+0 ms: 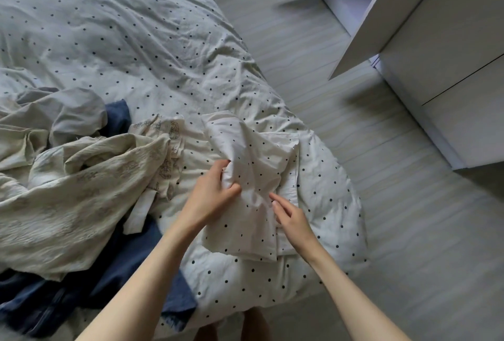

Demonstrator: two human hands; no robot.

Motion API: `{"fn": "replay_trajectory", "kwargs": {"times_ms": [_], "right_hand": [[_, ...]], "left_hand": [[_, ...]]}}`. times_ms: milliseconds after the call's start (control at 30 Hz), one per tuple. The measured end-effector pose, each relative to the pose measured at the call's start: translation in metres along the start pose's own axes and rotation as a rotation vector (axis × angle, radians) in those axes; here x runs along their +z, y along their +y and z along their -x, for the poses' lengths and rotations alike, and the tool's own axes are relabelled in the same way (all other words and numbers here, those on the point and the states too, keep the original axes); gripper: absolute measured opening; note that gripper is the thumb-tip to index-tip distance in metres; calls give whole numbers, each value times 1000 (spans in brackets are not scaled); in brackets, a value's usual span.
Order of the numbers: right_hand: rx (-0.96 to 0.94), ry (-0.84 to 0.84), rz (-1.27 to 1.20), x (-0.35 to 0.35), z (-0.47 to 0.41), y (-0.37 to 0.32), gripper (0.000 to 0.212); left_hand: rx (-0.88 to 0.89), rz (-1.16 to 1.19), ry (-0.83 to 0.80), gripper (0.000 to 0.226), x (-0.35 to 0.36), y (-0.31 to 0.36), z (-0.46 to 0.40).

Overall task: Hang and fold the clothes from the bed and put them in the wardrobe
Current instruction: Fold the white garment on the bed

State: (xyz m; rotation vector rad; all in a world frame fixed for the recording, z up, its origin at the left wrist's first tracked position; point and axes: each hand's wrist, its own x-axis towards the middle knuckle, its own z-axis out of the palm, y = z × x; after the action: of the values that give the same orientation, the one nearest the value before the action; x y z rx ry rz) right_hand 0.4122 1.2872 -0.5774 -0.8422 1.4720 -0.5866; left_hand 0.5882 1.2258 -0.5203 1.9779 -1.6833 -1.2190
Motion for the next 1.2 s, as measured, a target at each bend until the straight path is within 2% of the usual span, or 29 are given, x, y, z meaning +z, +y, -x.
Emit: {"fn": "replay_trajectory", "kwargs": {"times_ms": [67,133,200,267,333,367,500,633,700,800,867,1000,1067,1100,1133,1167,1200], "right_hand": [[-21,1,12,-1,2,0,37],[-53,-15,138,-1,5,5,40],[-127,-75,431,0,7,15,48],[-231,-138,713,5,11,27,58],[-312,-195,897,13,14,38,68],[-336,-222,974,19,15,43,74],[-289,-249,1198,40,18,56,94],[-227,-201,1281,53,21,55,107],[-204,-145,1306,55,22,51,112],[-160,-4,1237,53,19,38,109],[-188,76,1200,47,15,28,99],[-341,205,977,13,-8,-13,60],[-257,151,813,-10,-29,-46,29],[-185,115,765,-21,-44,-62,26],[-131,110,764,-29,-57,-74,30],[-98,129,789,-38,-74,-87,31],[-76,163,824,-43,-88,-95,28]], "left_hand": [[-27,7,-9,44,3,-1,-3],[-118,95,31,40,-2,-13,-6],[-241,207,91,35,-10,-38,-4],[-362,241,119,47,-19,-66,3],[-436,251,80,64,-24,-87,13],[-454,256,50,65,-24,-96,19],[-477,347,-159,29,-22,-112,35],[-789,769,-180,17,-28,-109,38],[-877,902,-217,12,-37,-97,29],[-830,911,-295,16,-53,-73,7],[-777,925,-312,12,-62,-55,-9],[-692,1070,-242,14,-76,-32,-36],[-653,1257,-174,14,-79,-21,-50],[-615,1305,-142,21,-79,-16,-59],[-552,1263,-111,27,-75,-13,-66],[-453,1117,-81,33,-69,-8,-78],[-327,854,-53,38,-62,-7,-85]]}}
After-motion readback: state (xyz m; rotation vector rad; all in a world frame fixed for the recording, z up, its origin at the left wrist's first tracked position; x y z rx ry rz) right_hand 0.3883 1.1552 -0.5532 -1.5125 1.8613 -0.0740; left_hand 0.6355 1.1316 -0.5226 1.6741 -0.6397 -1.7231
